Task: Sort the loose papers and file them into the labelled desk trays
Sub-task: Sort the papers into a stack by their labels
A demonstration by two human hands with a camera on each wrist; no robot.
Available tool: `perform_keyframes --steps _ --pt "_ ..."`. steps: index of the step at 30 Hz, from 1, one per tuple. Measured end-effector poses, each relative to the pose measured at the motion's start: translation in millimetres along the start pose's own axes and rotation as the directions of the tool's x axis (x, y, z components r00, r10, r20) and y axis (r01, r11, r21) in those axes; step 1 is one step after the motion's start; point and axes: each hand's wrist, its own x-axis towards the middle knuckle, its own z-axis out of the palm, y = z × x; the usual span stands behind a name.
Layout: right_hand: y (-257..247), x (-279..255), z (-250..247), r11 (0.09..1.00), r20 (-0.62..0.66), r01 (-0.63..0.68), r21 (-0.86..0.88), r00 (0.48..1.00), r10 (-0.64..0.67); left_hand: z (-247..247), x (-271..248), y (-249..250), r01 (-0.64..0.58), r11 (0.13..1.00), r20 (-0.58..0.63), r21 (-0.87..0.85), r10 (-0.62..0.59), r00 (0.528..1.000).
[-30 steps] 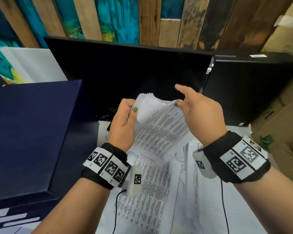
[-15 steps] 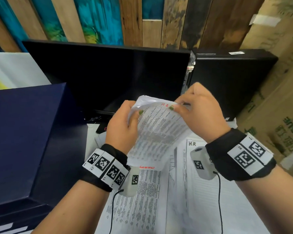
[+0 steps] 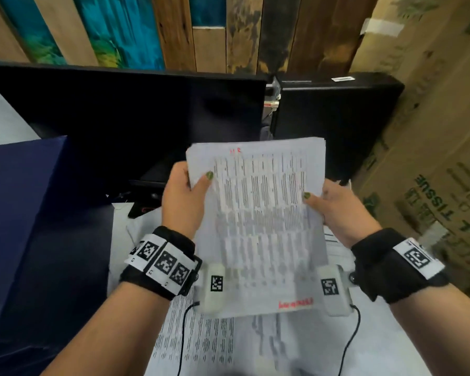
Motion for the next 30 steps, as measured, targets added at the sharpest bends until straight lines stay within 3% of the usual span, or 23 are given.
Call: perform_keyframes --steps 3,6,8,10,12,16,18,19,21,23,25,27,30 --pt "38.6 8.2 -14.7 0.968 -0.16 -0.191 -0.161 0.973 0.166 7.8 -6.5 -26.9 0.215 0.969 0.061 0.122 -0.223 0.973" --pt "82.4 13.0 -32.1 0.849 -0.33 -0.442 -0.291 0.879 0.344 4.6 -15.6 -63.8 0.231 0.83 0.187 0.507 -0.368 0.911" --pt "104.3 7.4 -42.2 0.698 -0.377 -0.591 -0.404 0.803 0.461 -2.8 -22.3 -92.1 0.206 0.705 0.217 0.679 -0.461 0.861" --pt "119.6 1.7 -48.7 0.597 -0.416 -0.655 -0.464 0.756 0.506 -15.3 -25.4 -121.3 0.225 0.553 0.165 0.803 -0.568 0.806" --pt "135.2 -0.9 -52.2 0.605 -0.423 -0.66 -0.445 0.75 0.508 -27.5 -27.5 -141.8 0.26 0.449 0.107 0.855 -0.643 0.758" --pt "151.2 0.4 -44.8 0.611 -0.498 -0.706 -0.359 0.698 0.514 -45.3 -31.6 -167.8 0.304 0.416 0.069 0.857 -0.677 0.732" --pt "144.6 2.9 -36.5 0.544 -0.567 -0.763 -0.35 0.635 0.525 -51.7 -30.4 -175.9 0.298 0.401 0.055 0.866 -0.669 0.742" --pt "137.3 4.9 -31.3 0.509 -0.591 -0.77 -0.384 0.629 0.506 -55.6 -28.2 -179.7 0.291 0.399 0.049 0.87 -0.655 0.754" --pt "123.0 8.5 -19.5 0.505 -0.581 -0.699 -0.507 0.709 0.4 -62.5 -22.1 -185.3 0.301 0.409 0.033 0.861 -0.637 0.77" --pt "111.5 16.9 1.0 0.59 -0.481 -0.522 -0.616 0.842 0.244 -71.0 -15.0 -192.9 0.298 0.417 0.039 0.858 -0.633 0.773" --pt "104.8 23.7 29.0 0.697 -0.327 -0.298 -0.652 0.94 0.096 -76.3 -10.0 -200.6 0.252 0.435 0.09 0.864 -0.627 0.774" --pt "101.2 26.2 61.1 0.787 -0.156 -0.138 -0.601 0.986 0.054 -78.3 -5.6 -202.5 0.231 0.47 0.13 0.852 -0.618 0.776" --pt "97.4 28.7 107.4 0.872 0.066 -0.086 -0.482 0.989 0.134 -78.3 0.6 -197.0 0.261 0.466 0.086 0.845 -0.601 0.795"
